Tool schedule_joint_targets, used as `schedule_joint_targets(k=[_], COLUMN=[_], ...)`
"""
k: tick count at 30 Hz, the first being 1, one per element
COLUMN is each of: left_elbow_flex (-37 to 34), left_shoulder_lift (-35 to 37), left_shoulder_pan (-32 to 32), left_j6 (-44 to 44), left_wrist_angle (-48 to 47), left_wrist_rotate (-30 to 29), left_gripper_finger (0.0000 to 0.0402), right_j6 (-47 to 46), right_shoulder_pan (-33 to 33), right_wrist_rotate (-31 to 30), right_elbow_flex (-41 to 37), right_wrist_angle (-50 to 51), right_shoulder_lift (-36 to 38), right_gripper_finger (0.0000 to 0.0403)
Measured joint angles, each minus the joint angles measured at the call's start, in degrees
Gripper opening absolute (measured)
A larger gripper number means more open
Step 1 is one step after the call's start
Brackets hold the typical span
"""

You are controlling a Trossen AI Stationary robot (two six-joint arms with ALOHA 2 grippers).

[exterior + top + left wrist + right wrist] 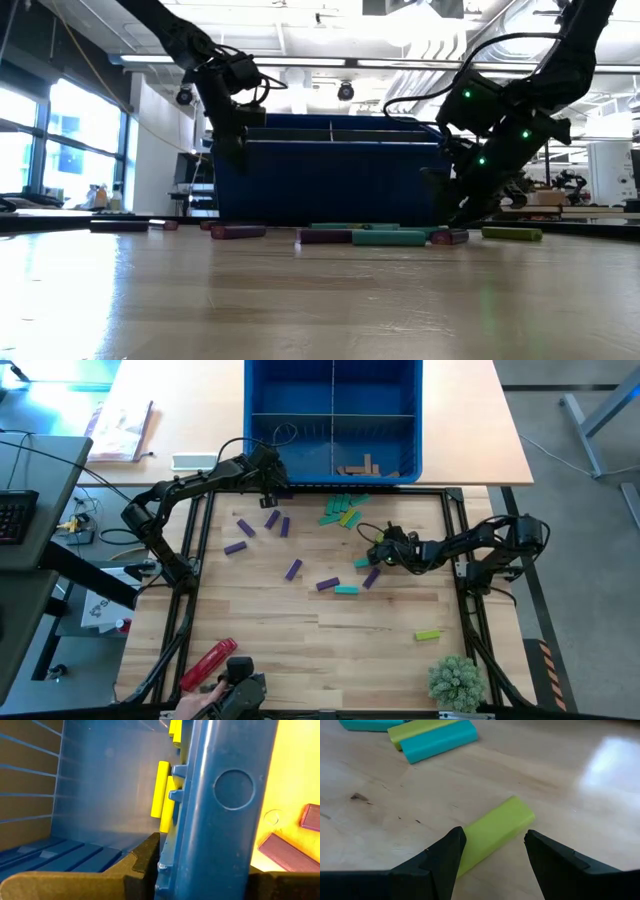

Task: Sort blocks

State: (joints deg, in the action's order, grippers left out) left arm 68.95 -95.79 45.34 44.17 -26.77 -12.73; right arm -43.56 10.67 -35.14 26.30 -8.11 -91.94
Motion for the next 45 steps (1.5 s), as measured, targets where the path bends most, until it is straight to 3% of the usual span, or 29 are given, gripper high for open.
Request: schedule_joint_targets(k=[5,13,17,26,33,45], left_elbow_flex=[0.04,0.04,0.04,0.02,0.00,-0.02], left_shoulder_lift=[0.00,0.00,0.00,0.00,0.00,0.00], left_shoulder_pan=[-0.02,-0.02,-0.02,-0.02,-0.04,-0.04], left_j6=[-0.19,-0.31,-0.36,-0.38,-0.16,0.31], left_wrist_angle=[-0.60,-0.56,-0.54,-0.47,-0.36,-0.05], left_wrist_rotate=[0.00,-0.02,-0.04,-0.26,-1.13,-1.49], left_gripper_finger=[0.0083,0.0083,0.0083,0.0083,0.0083,0.0083], right_j6=[-7.63,-3.80,-1.56,1.14,2.18,5.07], right_shoulder_pan=[-0.94,-0.75,-0.13,-0.11,-0.11,-0.06], right_wrist_rotate=[1.70,-5.42,-5.56,-5.17,-5.17,-0.92], right_elbow_flex=[0.20,0.07,0.04,0.04,0.02,-0.42], right_wrist_angle=[3.37,6.77,6.66,6.18,6.37,8.30], right_shoulder_lift=[0.18,0.09,0.09,0.07,0.02,6.95], right_gripper_finger=[0.0213,0.0213,0.0210,0.0122,0.0013,0.0006])
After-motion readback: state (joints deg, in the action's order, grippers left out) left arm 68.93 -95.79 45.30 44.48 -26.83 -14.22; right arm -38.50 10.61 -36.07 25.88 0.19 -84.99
